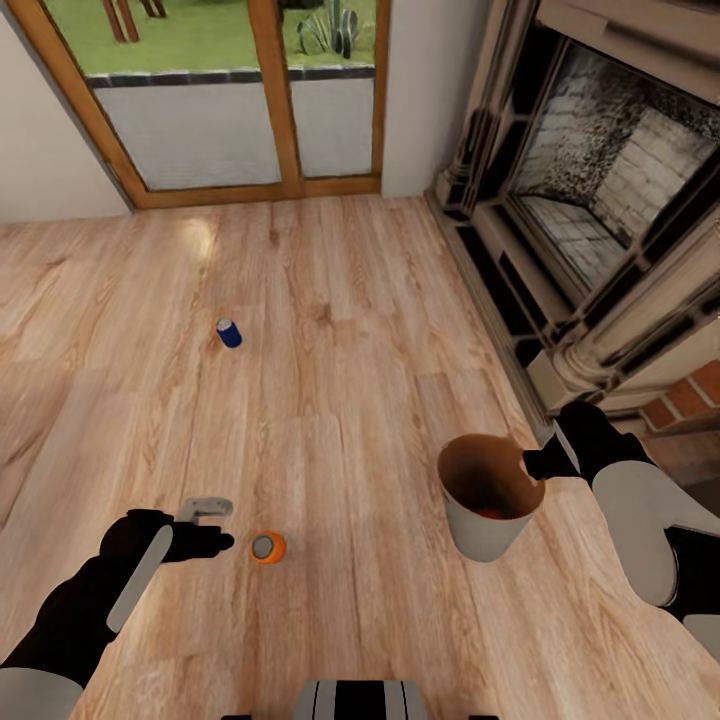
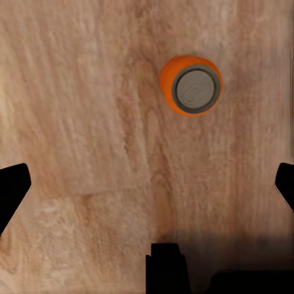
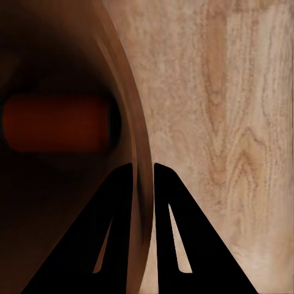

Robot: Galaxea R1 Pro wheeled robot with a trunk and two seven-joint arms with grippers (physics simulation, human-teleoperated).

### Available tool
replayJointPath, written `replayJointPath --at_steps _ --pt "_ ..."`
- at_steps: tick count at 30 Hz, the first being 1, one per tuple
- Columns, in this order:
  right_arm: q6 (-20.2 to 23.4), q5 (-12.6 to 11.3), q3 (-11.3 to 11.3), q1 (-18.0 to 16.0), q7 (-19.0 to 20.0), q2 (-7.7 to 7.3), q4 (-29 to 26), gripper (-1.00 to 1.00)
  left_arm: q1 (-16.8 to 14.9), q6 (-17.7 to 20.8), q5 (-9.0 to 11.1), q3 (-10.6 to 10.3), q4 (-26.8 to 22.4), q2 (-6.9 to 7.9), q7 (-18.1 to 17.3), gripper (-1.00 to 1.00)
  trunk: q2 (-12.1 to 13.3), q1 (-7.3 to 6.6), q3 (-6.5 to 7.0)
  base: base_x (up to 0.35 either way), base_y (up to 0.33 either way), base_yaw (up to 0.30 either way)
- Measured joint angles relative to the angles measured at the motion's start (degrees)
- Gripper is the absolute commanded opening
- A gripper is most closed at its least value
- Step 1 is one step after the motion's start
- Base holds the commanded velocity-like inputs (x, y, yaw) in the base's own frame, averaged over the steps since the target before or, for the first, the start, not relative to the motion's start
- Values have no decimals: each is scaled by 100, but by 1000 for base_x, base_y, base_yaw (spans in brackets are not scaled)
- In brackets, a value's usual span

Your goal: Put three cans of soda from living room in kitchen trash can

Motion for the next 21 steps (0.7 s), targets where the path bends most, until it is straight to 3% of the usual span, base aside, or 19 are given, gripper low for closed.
replayJointPath --at_steps 4,12,16,21 --pt "-11 98 16 0 -13 -4 0 -100 1 -10 1 0 -7 0 -1 100 0 0 -6 44 0 -53" --pt "-4 35 3 0 -5 2 -2 -100 -2 -20 2 0 -10 0 2 100 0 0 -8 9 0 -11" --pt "-7 59 7 -4 -7 40 -6 -100 -6 -28 4 2 -13 -2 1 100 0 0 -9 1 0 -1" --pt "-2 18 10 -6 0 181 -7 -100 -3 -42 2 2 -7 -117 13 100 0 0 -9 0 0 0"
